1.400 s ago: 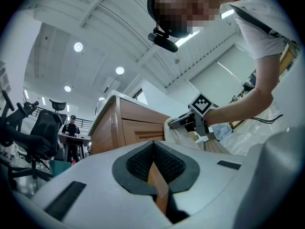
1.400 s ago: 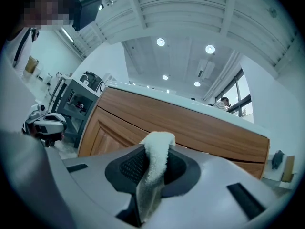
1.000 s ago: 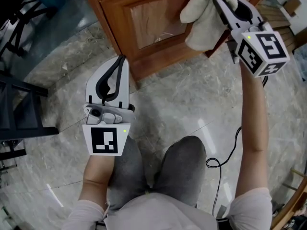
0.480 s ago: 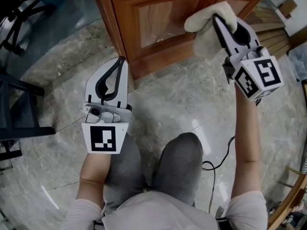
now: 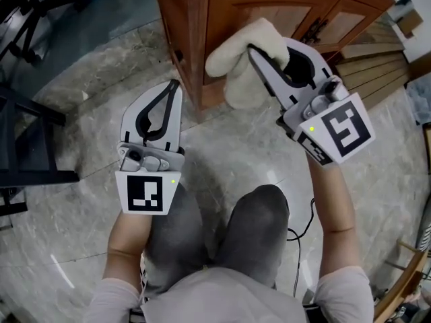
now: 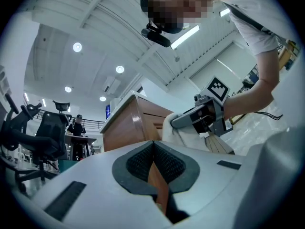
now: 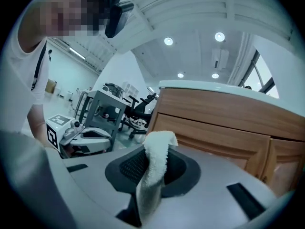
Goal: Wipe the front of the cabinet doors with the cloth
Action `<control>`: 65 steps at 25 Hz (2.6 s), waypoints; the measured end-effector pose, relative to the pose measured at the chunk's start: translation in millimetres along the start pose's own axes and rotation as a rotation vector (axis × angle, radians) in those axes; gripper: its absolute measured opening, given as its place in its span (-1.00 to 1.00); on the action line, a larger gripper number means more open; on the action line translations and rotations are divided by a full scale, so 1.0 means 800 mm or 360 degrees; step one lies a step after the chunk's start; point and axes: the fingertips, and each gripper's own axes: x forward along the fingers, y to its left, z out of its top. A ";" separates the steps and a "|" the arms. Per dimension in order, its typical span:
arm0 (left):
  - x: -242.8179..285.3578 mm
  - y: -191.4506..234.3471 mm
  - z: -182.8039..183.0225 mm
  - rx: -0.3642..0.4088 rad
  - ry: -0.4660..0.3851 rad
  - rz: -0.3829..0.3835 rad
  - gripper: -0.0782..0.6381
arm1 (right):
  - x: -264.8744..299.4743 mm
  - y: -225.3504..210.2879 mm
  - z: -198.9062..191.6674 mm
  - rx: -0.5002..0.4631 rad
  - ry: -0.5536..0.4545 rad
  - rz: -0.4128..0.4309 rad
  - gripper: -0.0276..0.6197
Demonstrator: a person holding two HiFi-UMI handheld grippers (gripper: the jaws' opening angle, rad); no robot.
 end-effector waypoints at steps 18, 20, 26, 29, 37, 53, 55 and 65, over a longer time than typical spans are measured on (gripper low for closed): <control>-0.018 0.015 -0.031 0.0005 0.0034 0.0019 -0.73 | 0.054 0.018 -0.048 -0.0167 0.0044 0.0000 -0.68; -0.017 0.012 -0.031 0.0001 0.0033 0.0021 -0.73 | 0.049 0.008 -0.060 -0.0161 0.0069 -0.0029 -0.68; -0.013 -0.006 -0.032 -0.0007 0.0047 0.0002 -0.73 | 0.027 -0.034 -0.090 -0.0176 0.0160 -0.0147 -0.68; -0.012 -0.016 -0.035 0.0000 0.0063 -0.0015 -0.73 | 0.020 -0.047 -0.098 -0.0166 0.0181 -0.0174 -0.68; -0.002 -0.029 -0.038 0.0012 0.0061 -0.0017 -0.73 | 0.009 -0.068 -0.118 -0.0181 0.0177 -0.0197 -0.68; 0.024 -0.072 -0.051 -0.0008 0.0091 -0.0073 -0.73 | -0.029 -0.133 -0.167 -0.0153 0.0258 -0.0302 -0.68; 0.028 -0.078 -0.051 -0.0009 0.0092 -0.0082 -0.73 | -0.035 -0.141 -0.172 -0.0143 0.0267 -0.0308 -0.68; 0.035 -0.098 -0.057 0.0005 0.0071 -0.0131 -0.73 | -0.055 -0.166 -0.202 -0.0137 0.0324 -0.0363 -0.68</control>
